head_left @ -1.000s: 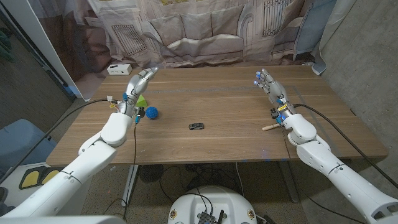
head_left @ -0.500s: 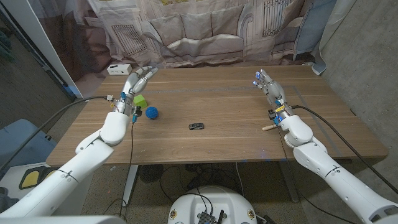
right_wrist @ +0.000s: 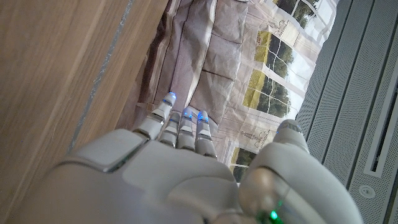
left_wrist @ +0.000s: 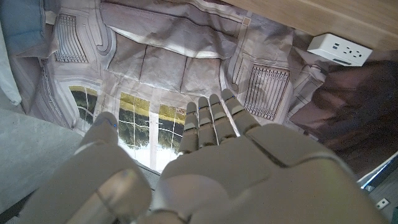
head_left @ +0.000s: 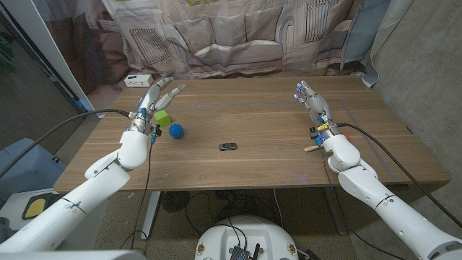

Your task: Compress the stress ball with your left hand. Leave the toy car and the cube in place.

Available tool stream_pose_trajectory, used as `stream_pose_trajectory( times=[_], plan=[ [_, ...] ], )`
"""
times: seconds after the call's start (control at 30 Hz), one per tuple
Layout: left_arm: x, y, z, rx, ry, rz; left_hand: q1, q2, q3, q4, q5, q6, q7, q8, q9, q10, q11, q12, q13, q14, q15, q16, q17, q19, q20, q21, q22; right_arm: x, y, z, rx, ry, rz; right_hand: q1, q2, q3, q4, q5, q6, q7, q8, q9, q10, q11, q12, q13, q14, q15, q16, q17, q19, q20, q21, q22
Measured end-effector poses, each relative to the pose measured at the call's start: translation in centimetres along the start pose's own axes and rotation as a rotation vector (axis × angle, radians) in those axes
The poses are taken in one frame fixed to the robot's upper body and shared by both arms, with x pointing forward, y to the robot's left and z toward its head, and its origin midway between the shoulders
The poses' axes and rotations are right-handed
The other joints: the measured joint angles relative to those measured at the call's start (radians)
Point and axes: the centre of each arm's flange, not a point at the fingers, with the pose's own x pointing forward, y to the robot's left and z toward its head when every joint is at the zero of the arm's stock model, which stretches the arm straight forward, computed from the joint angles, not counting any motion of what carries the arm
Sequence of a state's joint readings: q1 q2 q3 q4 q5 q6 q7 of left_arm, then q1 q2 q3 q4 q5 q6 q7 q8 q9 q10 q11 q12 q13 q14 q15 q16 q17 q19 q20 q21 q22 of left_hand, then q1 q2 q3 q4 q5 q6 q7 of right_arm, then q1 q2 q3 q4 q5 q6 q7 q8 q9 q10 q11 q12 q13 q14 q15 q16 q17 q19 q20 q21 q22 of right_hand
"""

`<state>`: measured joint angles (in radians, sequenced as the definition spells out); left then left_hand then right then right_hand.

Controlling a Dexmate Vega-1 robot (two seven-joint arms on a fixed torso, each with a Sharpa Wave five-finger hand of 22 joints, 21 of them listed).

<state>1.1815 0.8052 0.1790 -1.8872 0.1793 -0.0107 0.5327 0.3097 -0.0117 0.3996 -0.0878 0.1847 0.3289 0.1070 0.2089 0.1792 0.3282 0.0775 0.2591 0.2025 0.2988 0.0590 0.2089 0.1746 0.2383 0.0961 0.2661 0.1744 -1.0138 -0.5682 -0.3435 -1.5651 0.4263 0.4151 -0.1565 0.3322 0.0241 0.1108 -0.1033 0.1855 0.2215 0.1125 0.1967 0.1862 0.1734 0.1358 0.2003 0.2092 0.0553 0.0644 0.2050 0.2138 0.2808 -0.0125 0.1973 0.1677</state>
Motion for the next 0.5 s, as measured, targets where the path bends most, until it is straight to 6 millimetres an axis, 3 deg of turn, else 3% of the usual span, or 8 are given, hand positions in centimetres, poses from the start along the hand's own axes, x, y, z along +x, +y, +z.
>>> stream_pose_trajectory(
  times=[0.5],
  plan=[
    [-0.46,0.99,-0.42,0.13,0.025,0.02,0.011,-0.001,0.005,-0.013,-0.004,0.009,-0.009,0.0,0.0,0.006,-0.006,0.0,0.0,0.009,-0.002,0.0,0.0,0.012,-0.004,-0.004,0.0,-0.46,0.83,0.2,0.003,0.001,-0.001,0.003,0.003,0.004,-0.004,0.0,0.0,0.0,0.0,0.0,0.0,0.0,0.0,-0.005,0.0,0.0,0.0,0.0,0.0,0.0,0.0,0.0]
  ],
)
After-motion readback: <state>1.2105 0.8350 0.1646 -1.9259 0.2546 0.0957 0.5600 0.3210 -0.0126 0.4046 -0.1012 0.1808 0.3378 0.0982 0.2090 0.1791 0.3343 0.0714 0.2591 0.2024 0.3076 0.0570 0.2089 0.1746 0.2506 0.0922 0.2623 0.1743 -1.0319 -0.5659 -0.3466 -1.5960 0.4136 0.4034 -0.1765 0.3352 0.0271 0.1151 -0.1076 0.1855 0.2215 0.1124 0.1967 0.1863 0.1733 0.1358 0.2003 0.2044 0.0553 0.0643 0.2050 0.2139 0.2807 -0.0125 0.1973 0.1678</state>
